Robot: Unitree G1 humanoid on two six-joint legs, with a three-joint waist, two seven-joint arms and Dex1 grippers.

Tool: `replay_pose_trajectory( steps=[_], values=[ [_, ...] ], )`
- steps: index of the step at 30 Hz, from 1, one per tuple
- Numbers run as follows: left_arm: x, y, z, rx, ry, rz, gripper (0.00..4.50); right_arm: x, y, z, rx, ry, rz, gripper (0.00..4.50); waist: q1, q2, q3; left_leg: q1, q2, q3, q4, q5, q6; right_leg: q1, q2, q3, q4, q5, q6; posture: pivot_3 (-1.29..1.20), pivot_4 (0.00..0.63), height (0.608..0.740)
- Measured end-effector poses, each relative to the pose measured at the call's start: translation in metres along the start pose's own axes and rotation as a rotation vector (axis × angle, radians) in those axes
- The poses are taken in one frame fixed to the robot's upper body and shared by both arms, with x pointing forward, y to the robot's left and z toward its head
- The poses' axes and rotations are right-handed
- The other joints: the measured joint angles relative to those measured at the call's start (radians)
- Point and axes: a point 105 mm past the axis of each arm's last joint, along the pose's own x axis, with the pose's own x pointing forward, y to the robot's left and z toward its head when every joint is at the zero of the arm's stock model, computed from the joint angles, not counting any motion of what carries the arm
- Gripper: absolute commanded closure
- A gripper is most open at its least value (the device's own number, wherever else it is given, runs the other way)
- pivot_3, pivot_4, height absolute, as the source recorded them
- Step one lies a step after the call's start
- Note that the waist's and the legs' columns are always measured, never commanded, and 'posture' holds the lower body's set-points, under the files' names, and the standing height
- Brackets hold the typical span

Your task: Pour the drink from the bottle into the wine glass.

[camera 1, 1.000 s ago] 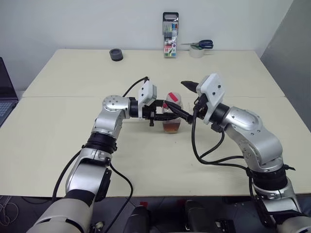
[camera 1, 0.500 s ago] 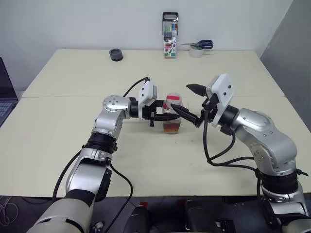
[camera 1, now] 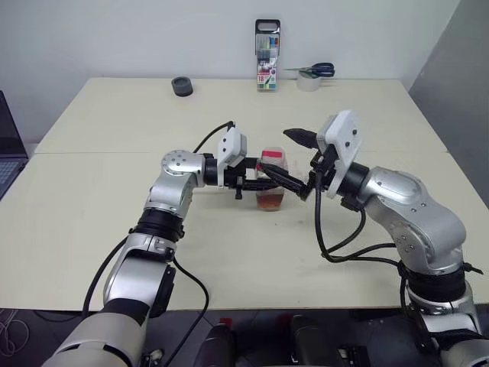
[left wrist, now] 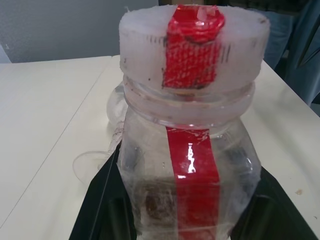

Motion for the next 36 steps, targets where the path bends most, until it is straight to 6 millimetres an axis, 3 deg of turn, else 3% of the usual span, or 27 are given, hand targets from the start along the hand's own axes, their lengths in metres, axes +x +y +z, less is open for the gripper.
replay_pose_trajectory(
  steps=[36],
  values=[
    [0.0016,-0.0011,0.0048,-0.002,-0.020,-0.006,2.79,0.0068,0.0068,-0.0043,0.007,0.001,0.005,0.14,0.000,0.000,0.000,0.000,0.000,0.000,0.000,0.000,0.000,0.000,0.000,0.000,0.000,0.000,0.000,0.00,0.150,0.740]
  ],
)
